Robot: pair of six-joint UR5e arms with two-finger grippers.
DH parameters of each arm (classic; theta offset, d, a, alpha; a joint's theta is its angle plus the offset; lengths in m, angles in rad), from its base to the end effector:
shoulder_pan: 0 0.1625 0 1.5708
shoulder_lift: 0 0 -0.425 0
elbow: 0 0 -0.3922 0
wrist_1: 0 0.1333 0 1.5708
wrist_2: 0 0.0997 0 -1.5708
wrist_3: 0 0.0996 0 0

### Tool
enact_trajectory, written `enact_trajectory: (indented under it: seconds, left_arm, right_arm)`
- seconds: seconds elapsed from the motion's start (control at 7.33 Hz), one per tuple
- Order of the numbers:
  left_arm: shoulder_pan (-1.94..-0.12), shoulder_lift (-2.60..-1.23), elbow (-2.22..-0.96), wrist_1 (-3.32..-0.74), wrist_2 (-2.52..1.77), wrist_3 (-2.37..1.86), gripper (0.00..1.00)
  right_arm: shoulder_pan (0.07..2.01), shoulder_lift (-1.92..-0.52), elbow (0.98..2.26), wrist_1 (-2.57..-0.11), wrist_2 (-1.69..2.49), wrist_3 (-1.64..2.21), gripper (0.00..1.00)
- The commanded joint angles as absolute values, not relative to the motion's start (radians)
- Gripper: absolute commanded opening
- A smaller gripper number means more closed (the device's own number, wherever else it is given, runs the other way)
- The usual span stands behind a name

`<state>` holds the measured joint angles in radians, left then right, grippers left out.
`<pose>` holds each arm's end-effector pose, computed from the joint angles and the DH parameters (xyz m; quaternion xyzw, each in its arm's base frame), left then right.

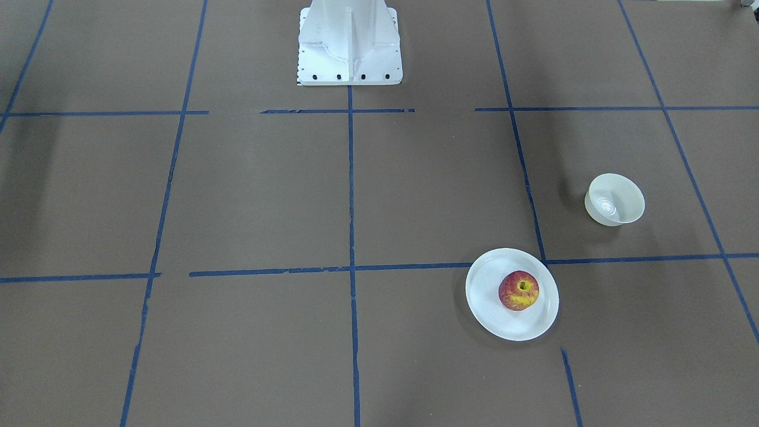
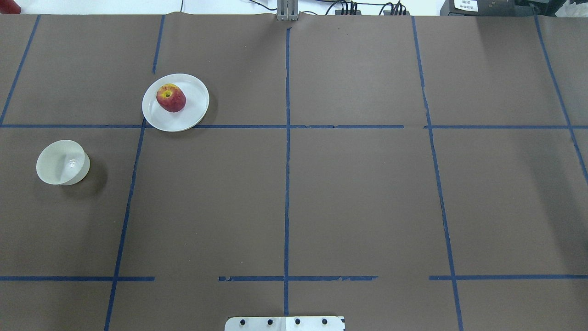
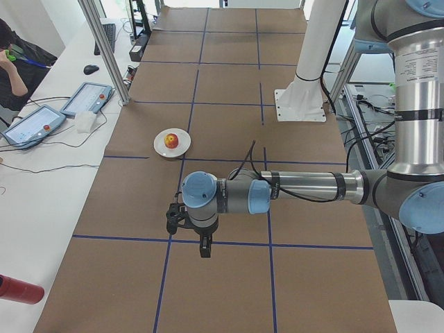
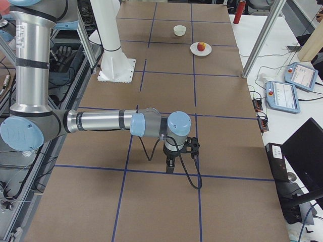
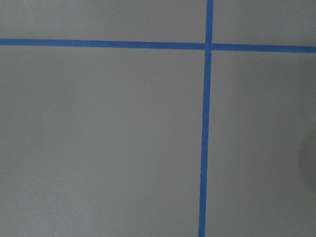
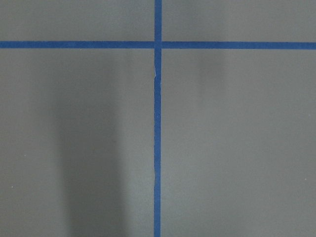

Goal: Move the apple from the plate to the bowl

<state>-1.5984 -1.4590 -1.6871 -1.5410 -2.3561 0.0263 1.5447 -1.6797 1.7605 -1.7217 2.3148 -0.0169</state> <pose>-0.0751 -0.4408 0.6560 -0.0014 0.3828 -0.0054 0.9238 0.0544 -0.4406 0.6334 -0.0343 -0.3631 -0.0073 0.9311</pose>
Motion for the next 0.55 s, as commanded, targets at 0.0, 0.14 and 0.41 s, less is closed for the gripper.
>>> enact_trajectory:
  seconds: [0.0,0.14,0.41]
  left_arm:
    - [-1.603,-1.463,-1.701,-1.540,-2.356,0.026,1.00]
    - [-1.606,-1.497,-1.709,-1.542,-2.352,0.026,1.00]
    - [-1.597,-1.561,-1.726,-1.539,-2.313,0.018,1.00]
  right_arm:
    - [1.545,-1.680,1.761,-1.721,2.315,-0.017,1.00]
    - [1.545,-1.680,1.761,-1.721,2.315,-0.015,1.00]
    - [1.545,-1.680,1.761,-1.721,2.315,-0.017,1.00]
